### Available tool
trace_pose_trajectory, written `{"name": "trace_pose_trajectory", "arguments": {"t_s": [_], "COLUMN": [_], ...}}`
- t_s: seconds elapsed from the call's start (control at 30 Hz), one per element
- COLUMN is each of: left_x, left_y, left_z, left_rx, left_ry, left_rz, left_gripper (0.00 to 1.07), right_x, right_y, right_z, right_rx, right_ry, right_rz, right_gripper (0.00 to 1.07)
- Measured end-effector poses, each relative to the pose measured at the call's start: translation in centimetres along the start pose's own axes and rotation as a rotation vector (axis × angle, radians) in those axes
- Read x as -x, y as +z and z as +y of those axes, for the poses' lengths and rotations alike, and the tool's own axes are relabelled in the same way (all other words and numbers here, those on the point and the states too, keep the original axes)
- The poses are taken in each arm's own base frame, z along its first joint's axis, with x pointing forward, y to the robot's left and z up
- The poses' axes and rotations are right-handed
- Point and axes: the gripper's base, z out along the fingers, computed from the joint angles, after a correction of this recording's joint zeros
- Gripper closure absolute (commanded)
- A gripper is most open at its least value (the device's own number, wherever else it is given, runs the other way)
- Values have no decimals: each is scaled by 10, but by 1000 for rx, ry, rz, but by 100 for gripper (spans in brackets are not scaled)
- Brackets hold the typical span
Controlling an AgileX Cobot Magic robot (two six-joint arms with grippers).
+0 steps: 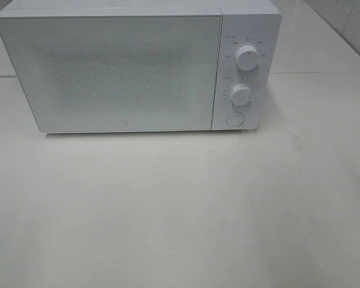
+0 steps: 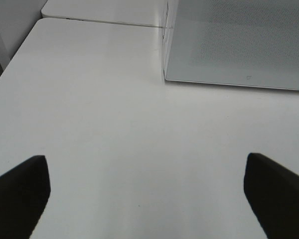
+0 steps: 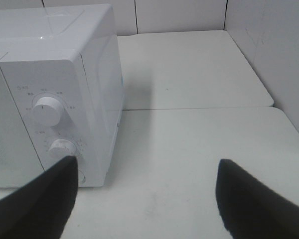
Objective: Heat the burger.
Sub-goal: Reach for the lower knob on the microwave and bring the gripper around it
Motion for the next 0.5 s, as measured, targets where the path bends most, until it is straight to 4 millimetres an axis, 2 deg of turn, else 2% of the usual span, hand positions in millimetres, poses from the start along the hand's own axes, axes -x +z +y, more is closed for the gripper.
{"name": "trace_pose_trajectory", "arguments": {"t_s": [0.37,0.43,0.5], "left_x": [0,0,0], "left_y": [0,0,0], "left_z": [0,0,0], "left_rx": [0,0,0], "left_ry": [0,0,0], "left_rz": [0,0,0], "left_gripper": [9,9,9], "right_x": [1,-2,-5], "right_y": [43,55,59], "right_z": [2,3,2], "right_rx": [27,34,35], "right_ry": [7,5,2], "right_rz": [-79,-92,-94], "right_gripper": [33,33,33]}}
